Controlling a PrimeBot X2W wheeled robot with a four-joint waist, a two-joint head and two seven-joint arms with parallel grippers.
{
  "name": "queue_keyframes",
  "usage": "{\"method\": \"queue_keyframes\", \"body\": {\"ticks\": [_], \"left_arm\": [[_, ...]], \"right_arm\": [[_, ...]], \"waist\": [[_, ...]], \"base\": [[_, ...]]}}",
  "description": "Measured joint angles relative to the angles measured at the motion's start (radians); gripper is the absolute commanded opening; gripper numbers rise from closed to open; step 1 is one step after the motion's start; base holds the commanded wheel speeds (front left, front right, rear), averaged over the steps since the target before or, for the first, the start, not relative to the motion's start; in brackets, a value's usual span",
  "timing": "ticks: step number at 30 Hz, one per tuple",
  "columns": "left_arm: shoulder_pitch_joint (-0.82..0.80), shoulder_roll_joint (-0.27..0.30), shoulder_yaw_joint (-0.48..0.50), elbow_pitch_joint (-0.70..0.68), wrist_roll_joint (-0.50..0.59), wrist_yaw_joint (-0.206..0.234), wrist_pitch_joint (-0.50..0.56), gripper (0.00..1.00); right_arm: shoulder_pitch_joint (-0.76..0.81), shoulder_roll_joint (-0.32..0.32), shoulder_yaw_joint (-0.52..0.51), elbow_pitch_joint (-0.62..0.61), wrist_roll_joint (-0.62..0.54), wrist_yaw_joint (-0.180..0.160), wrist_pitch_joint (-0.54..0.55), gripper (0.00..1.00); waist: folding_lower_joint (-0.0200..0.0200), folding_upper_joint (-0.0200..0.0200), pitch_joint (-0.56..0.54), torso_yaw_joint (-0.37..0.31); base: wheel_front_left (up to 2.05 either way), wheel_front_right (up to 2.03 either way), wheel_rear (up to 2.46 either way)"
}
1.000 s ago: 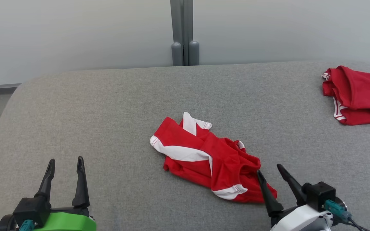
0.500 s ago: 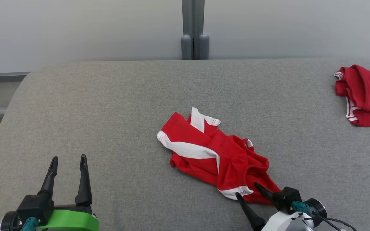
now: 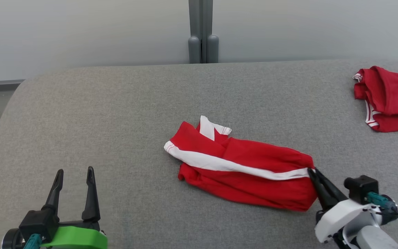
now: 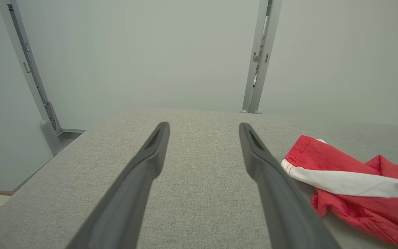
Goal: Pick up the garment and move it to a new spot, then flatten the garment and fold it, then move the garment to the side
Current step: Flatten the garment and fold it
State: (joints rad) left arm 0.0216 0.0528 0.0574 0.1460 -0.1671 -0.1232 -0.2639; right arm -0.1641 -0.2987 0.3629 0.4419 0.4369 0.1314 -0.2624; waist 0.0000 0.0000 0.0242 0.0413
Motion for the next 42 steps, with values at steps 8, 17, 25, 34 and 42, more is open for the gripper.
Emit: {"method": "queue_keyframes", "body": {"ticks": [8, 17, 25, 34, 42], "left_arm": [[-0.002, -0.001, -0.018, 0.006, -0.003, 0.0, 0.0, 1.0], [-0.002, -0.002, -0.035, 0.016, -0.008, 0.005, 0.0, 1.0], [-0.002, -0.002, -0.025, 0.017, -0.006, 0.007, 0.0, 1.0], [0.001, -0.003, 0.002, 0.014, 0.002, 0.007, 0.0, 1.0], [0.005, -0.003, 0.022, 0.013, 0.014, 0.006, 0.0, 1.0]], "right_arm": [[0.054, -0.031, -0.144, -0.011, 0.004, 0.0, 0.0, 0.0], [0.068, 0.005, -0.148, -0.031, 0.012, 0.0, 0.0, 1.0], [0.105, 0.028, -0.22, -0.123, -0.034, 0.0, 0.0, 1.0], [0.166, 0.079, -0.283, -0.239, -0.093, 0.0, 0.0, 1.0], [0.201, 0.123, -0.309, -0.305, -0.133, 0.0, 0.0, 1.0]], "waist": [[0.0, 0.0, 0.01, -0.021], [0.0, 0.0, 0.004, -0.035], [0.0, 0.0, -0.01, -0.058], [0.0, 0.0, -0.027, -0.076], [0.0, 0.0, -0.037, -0.081]], "base": [[0.0, 0.0, 0.0], [0.0, 0.0, 0.0], [0.0, 0.0, 0.0], [0.0, 0.0, 0.0], [0.0, 0.0, 0.0]]}}
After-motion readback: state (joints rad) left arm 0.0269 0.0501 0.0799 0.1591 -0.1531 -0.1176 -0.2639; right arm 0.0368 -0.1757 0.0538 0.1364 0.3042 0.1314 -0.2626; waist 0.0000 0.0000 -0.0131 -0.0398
